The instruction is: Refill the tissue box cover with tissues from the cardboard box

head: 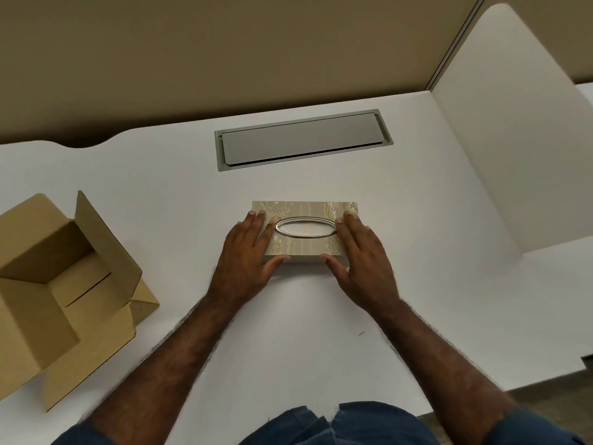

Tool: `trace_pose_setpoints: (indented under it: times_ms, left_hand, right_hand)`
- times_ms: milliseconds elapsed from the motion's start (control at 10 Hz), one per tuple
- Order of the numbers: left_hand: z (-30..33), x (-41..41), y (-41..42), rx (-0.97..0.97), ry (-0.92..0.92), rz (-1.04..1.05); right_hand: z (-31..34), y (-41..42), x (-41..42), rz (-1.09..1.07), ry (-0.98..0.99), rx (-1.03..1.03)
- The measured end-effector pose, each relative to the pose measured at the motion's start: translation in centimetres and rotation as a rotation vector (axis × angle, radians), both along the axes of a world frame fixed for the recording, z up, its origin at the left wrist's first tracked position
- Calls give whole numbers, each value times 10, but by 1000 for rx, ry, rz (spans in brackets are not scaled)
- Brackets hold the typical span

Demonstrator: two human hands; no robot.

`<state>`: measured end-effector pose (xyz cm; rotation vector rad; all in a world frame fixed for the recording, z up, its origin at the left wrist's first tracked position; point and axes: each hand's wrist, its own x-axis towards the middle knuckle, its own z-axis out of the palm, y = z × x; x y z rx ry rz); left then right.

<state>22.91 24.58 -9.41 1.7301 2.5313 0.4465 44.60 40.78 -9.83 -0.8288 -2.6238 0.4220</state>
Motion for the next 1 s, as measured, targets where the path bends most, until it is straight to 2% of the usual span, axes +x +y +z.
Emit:
trace_pose_setpoints:
  times_ms: [400,700,900,1000]
  left_hand:
    - [4,-10,26,-66,-30,51]
    - [10,-32,52,-156,40,77]
    - [20,-34,54,-197,97,69]
    - [28,-33,49,-191,127,141]
  right_hand:
    - [7,20,-30,18,-144,-72]
    - [7,40,-54,1,-149,-85]
    - [11,41,-56,2,-242,-70]
    - [23,40,-59,-7,-297,-33]
